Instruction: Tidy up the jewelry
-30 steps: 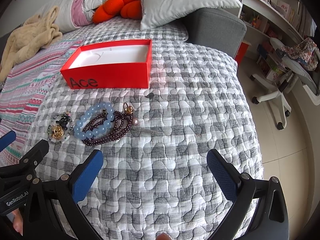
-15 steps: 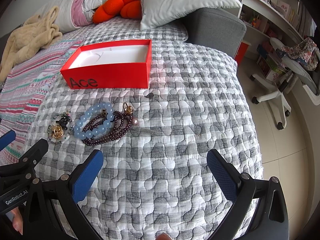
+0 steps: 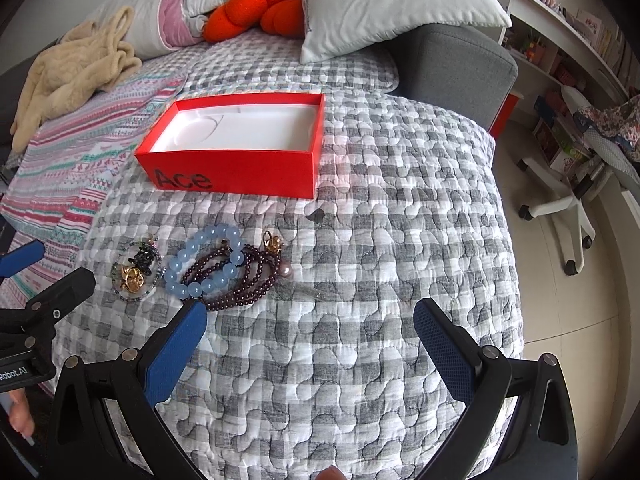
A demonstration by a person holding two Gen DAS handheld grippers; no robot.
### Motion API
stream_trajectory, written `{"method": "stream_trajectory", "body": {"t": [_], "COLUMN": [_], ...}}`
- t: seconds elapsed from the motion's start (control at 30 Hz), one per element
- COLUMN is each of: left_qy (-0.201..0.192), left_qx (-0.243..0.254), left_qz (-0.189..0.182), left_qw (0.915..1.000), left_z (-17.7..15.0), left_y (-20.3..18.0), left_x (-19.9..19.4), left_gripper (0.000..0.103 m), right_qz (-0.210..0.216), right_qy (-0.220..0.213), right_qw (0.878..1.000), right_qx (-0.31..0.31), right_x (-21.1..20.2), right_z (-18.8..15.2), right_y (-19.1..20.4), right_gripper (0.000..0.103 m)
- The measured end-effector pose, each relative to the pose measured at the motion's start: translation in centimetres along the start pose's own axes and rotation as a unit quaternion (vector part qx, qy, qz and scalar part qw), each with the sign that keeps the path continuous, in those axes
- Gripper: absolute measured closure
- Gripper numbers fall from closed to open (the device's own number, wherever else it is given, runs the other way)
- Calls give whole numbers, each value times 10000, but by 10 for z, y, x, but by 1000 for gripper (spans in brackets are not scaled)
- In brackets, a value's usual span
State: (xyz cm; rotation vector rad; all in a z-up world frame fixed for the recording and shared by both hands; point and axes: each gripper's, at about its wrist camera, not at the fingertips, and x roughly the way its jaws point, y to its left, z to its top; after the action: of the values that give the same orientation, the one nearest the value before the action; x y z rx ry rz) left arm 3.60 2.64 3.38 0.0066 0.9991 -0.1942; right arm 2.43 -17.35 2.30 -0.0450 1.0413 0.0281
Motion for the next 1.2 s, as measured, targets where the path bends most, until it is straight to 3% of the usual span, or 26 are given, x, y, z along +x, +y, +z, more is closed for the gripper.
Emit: {"method": "stream_trajectory", "body": {"t": [0.13,0.23,0.37,0.5,0.63,0.8,0.97,1.2], "left_qy": [56,210,542,730,840,804,635,547], "left_qx": [-323,-598,-779,-776,-600,-505,-481,-406], "left_qz": [-355,-681,-891,-1018,-970,-846,-881,-768], "left_qw": [9988,9957,9915,9891,9899,9919,9929,9947], "left_z": [11,7,2,2,1,2,4,4], "left_y": [16,30,40,38,32,27,26,27], "left_x": [11,29,51,61,68,70,61,57], "left_gripper": [5,19,47,62,72,102,103,103], "right_qz": [229,328,608,853,1075,1469,1792,1856], "right_qy": [213,112,374,243,253,279,377,647], "right_qw": [9994,9993,9974,9960,9939,9887,9829,9802], "right_qx": [-151,-159,-77,53,39,58,183,218], "right_x": [5,14,32,31,35,42,53,74], "right_z": [15,16,15,22,28,39,50,56], "right_y": [3,2,-4,-6,-1,6,9,20], "right_gripper": [0,0,4,6,18,37,61,66]}}
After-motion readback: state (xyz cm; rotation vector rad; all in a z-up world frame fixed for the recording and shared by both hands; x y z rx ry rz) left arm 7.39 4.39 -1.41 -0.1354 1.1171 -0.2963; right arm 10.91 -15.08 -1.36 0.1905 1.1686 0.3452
